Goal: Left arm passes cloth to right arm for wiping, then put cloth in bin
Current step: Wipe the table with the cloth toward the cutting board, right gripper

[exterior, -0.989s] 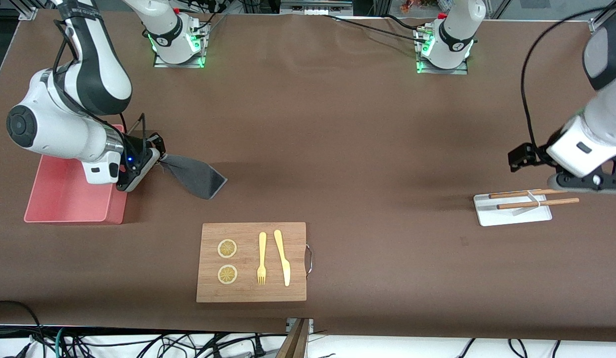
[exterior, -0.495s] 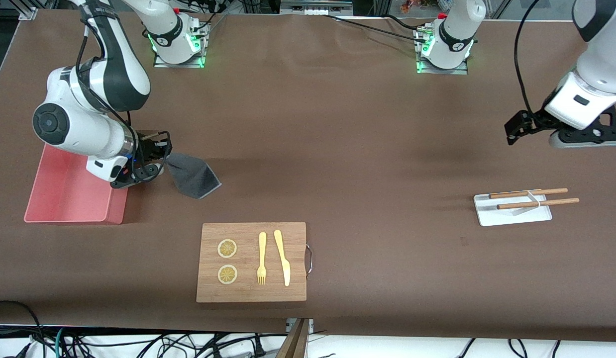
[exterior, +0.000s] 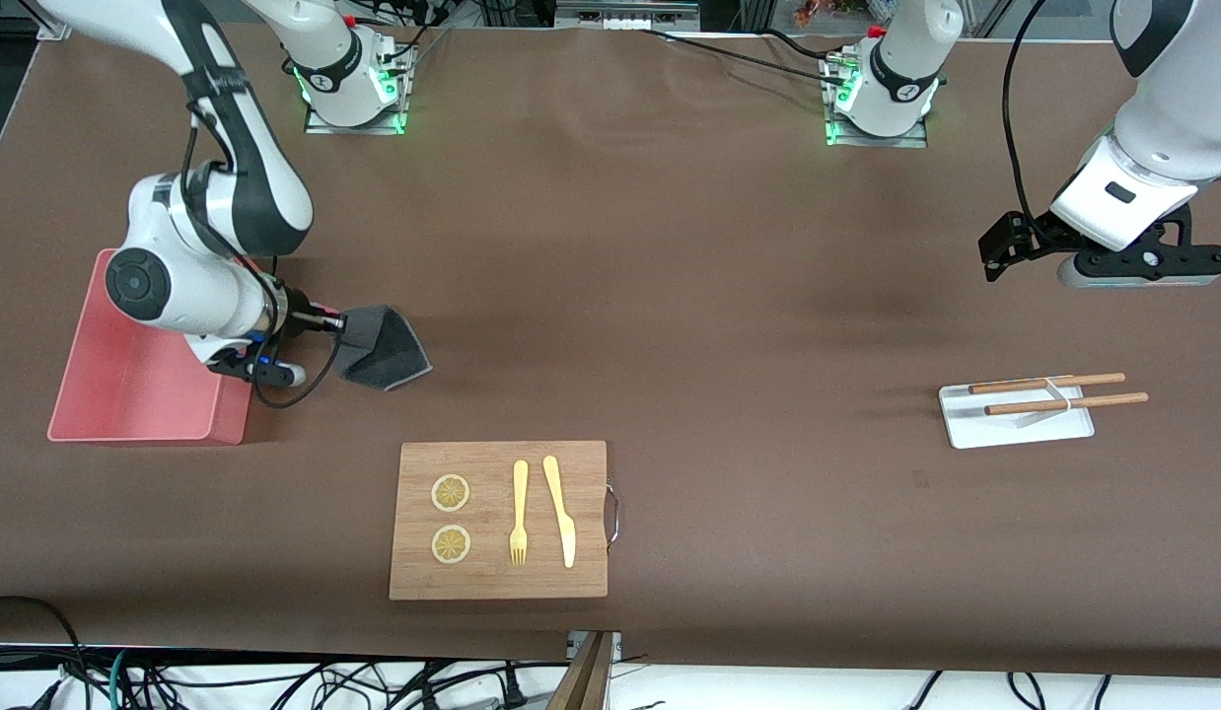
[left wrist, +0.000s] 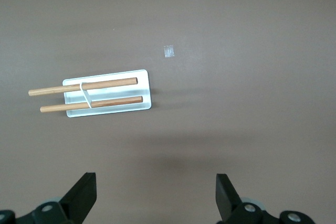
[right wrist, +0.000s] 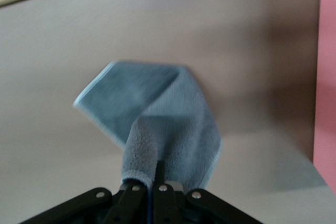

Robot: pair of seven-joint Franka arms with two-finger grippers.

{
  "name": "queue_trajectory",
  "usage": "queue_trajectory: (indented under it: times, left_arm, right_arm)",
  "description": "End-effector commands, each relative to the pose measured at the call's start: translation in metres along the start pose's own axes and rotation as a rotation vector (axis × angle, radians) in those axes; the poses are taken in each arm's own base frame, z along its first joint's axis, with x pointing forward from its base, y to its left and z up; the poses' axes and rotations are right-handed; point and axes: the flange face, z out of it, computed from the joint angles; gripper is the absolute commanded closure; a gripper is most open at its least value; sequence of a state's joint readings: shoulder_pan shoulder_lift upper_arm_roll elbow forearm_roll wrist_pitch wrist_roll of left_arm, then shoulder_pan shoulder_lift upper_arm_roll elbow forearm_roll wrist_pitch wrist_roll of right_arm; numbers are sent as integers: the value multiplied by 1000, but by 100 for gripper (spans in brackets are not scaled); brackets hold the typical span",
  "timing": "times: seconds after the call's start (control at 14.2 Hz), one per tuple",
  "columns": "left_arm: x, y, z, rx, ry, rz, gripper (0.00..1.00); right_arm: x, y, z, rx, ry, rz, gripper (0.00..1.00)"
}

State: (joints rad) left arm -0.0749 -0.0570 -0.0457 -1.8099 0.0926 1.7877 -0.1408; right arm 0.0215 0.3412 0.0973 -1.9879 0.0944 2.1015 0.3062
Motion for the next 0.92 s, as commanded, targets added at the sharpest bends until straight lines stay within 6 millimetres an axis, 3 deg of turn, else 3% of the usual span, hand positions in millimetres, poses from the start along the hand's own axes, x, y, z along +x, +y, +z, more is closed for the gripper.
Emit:
queue_trajectory:
  times: [0.0, 0.28, 0.42, 0.64, 0.85]
  left_arm:
    - [1, -2, -5, -18, -16, 19, 0]
    - [-1, -2, -6, -22, -34, 16, 0]
    - [-1, -1, -6, -22, -34, 18, 0]
    - [-2, -2, -4, -24, -51, 16, 0]
    - [-1, -7, -5, -60, -52, -4, 0]
  right_arm:
    - [20, 29, 28, -13, 19, 75, 100]
    - [40, 62, 63, -44, 37, 52, 100]
    - [43, 59, 75, -46, 39, 48, 100]
    - [36, 27, 90, -51, 30, 94, 100]
    - [21, -23, 106, -22, 13, 168, 100]
